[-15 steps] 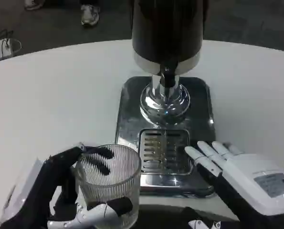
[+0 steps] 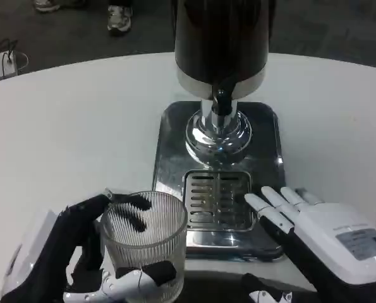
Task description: Grasp the cup under the faucet to collect the drink, then remove the cup.
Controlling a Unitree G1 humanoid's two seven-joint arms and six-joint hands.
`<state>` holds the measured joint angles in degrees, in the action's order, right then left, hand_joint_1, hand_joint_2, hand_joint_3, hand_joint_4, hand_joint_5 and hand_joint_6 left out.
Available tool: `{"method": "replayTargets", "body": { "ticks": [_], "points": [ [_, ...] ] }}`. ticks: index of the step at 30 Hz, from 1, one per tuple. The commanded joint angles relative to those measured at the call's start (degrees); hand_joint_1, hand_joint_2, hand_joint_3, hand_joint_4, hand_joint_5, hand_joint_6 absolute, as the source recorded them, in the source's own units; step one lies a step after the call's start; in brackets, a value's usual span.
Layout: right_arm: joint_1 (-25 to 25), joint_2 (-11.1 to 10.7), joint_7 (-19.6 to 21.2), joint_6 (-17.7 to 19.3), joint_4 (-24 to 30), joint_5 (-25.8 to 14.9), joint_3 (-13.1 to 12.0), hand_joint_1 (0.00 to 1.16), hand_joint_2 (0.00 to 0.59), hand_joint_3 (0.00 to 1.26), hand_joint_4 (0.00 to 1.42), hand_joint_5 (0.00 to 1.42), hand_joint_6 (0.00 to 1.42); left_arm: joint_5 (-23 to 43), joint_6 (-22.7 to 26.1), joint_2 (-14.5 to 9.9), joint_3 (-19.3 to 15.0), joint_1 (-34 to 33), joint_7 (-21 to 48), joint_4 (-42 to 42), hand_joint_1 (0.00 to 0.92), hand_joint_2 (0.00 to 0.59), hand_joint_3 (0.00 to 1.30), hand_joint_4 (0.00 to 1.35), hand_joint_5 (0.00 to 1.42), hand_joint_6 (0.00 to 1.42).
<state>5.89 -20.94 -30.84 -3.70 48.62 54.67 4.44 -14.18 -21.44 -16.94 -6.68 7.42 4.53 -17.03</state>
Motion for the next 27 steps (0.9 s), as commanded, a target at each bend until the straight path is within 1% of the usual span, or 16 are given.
{"method": "replayTargets", "body": {
  "ticks": [1, 10, 15, 20, 27],
  "points": [
    [0.2, 0.0, -0.4, -0.2, -0.4, -0.4, -0.5, 0.53, 0.437, 0.06, 0.0, 0.0, 0.0, 0.4, -0.5, -0.1, -0.2, 0.1, -0.3, 0.1, 0.589, 0.0, 0.99, 1.15, 1.34, 1.42],
    [0.1, 0.4, -0.4, -0.5, -0.4, -0.6, -0.6, 0.53, 0.437, 0.06, 0.0, 0.0, 0.0, 0.2, -0.3, 0.2, 0.1, -1.0, -0.6, 1.2, 0.589, 0.0, 0.99, 1.15, 1.34, 1.42],
    [0.1, 0.6, -0.3, -0.6, -0.6, -0.5, -0.3, 0.53, 0.437, 0.06, 0.0, 0.0, 0.0, -0.4, -0.4, 0.3, 0.4, -3.3, -1.4, 3.4, 0.589, 0.0, 0.99, 1.15, 1.34, 1.42],
    [1.4, 0.8, -0.3, -0.7, 0.1, -0.6, -0.4, 0.53, 0.437, 0.06, 0.0, 0.0, 0.0, -2.4, -0.8, 0.4, 1.5, -7.5, -2.8, 8.7, 0.589, 0.0, 0.99, 1.15, 1.34, 1.42],
    [3.3, 1.0, 0.2, -0.6, 0.8, -0.5, -1.0, 0.53, 0.442, 0.06, 0.0, 0.0, 0.0, -5.9, -2.0, 0.1, 3.3, -17.1, -6.1, 19.4, 0.589, 0.0, 0.99, 1.15, 1.34, 1.42]
  ]
}}
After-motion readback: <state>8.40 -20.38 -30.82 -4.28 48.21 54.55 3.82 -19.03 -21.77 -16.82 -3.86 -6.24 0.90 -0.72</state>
